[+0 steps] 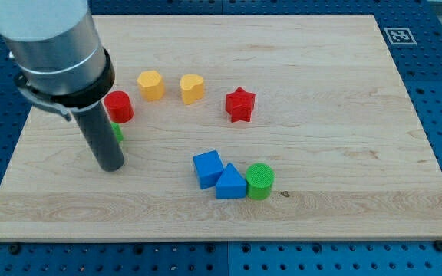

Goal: Move the green circle to the bottom of the red star

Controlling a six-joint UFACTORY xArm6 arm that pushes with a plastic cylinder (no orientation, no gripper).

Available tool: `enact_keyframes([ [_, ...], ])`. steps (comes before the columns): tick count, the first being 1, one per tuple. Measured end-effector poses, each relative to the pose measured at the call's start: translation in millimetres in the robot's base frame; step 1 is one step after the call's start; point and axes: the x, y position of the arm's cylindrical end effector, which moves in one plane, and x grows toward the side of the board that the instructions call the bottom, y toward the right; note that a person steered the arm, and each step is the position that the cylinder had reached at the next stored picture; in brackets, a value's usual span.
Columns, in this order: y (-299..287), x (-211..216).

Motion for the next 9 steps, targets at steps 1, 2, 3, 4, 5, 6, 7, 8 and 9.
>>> enact_keyframes([
  [1, 3.7, 34.4],
  [2, 20.6, 58.5],
  [3, 50.3, 84.3],
  [4, 63.5, 87.5],
  [5, 92.3, 87.2],
  [6, 127.6, 86.6],
  [7, 153.4, 86.6],
  [8, 179.7, 86.8],
  [9, 195.7, 86.3],
])
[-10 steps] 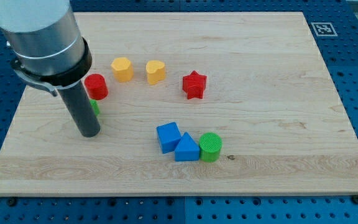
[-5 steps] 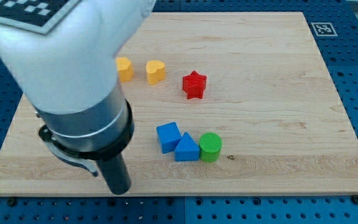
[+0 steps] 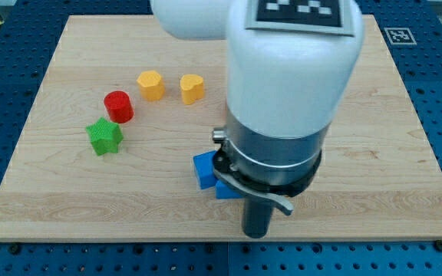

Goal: Move the green circle to the bottom of the red star

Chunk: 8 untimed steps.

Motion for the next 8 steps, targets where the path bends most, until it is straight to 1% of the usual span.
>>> enact_keyframes([
  [2, 16.2, -23.3],
  [5, 17.2, -50.2],
  [6, 12.4, -50.3],
  [8, -19.0, -50.4],
])
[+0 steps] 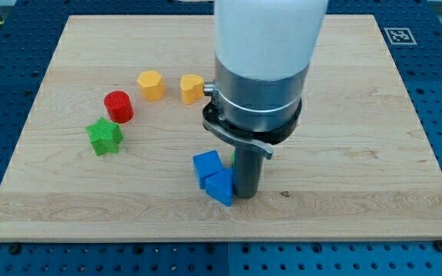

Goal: Move the green circle to the bottom of the red star

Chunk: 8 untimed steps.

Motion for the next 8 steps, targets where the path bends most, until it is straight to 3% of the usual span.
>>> enact_keyframes([
  [3, -20.5, -9.9],
  [6, 20.9, -4.4],
  [8, 18.0, -10.4],
])
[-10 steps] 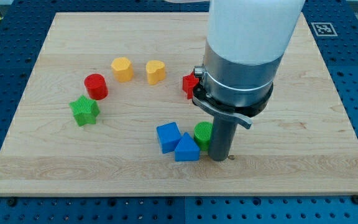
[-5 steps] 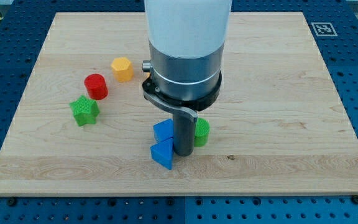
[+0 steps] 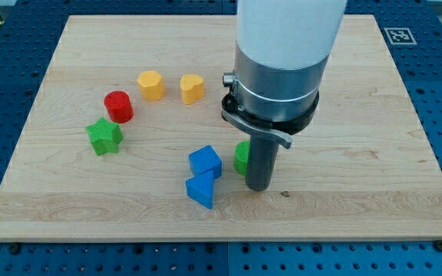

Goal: Move the green circle to the bottom of the red star

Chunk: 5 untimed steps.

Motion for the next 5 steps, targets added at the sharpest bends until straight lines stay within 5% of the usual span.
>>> enact_keyframes([
  [5, -18.3, -14.0],
])
